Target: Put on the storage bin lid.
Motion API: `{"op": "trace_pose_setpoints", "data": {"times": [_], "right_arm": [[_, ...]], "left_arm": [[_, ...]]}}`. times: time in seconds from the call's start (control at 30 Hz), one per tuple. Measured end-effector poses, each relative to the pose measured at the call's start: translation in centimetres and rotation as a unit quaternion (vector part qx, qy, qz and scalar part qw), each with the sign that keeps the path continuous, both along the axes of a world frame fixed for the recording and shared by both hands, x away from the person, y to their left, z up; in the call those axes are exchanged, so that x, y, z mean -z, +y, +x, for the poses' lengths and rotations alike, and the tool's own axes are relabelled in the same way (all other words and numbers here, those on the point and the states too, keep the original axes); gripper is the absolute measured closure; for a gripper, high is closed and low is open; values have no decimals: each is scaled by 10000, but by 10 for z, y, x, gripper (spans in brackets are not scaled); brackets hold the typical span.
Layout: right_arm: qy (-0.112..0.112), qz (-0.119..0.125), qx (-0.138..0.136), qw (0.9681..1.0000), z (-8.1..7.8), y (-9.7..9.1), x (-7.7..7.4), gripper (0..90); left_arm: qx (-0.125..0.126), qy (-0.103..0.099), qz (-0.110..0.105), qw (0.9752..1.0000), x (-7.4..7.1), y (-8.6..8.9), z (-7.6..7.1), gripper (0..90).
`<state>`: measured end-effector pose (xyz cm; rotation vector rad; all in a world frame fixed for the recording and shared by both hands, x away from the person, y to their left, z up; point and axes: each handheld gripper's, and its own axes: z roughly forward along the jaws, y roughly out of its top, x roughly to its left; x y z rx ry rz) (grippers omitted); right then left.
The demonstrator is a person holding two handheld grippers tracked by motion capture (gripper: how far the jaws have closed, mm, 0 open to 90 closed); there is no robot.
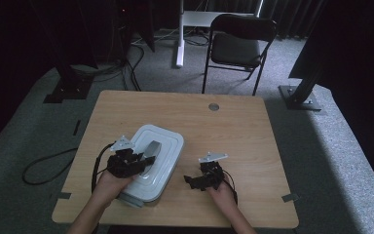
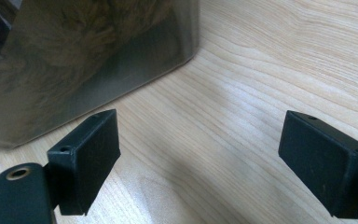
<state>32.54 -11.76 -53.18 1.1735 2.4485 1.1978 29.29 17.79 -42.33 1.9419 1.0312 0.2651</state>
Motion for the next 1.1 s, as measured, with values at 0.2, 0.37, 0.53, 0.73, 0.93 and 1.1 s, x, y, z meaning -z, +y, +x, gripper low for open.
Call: {"op": "trace_pose_setpoints", "data": {"times": [0.2, 0.37, 0.53, 0.73, 0.93, 1.1], "right_arm": [[48, -2, 6, 10000, 1, 0, 2, 117], [40, 20, -20, 10000, -1, 0, 2, 117], [48, 24, -29, 10000, -1, 0, 1, 116], [56, 43, -38, 10000, 0, 0, 0, 117], [15, 78, 17, 10000, 0, -2, -2, 117], [0, 76, 51, 10000, 0, -4, -3, 116]], "left_arm": [[101, -167, 292, 9994, 3, -5, -2, 690], [143, -175, 429, 9988, 5, -6, -1, 692], [116, -185, 591, 9980, 5, -9, -2, 685], [165, -169, 574, 9981, 2, -8, -2, 674], [139, -241, 492, 9984, -8, -5, -5, 632], [104, -324, 211, 9992, -16, 5, -7, 558]]}}
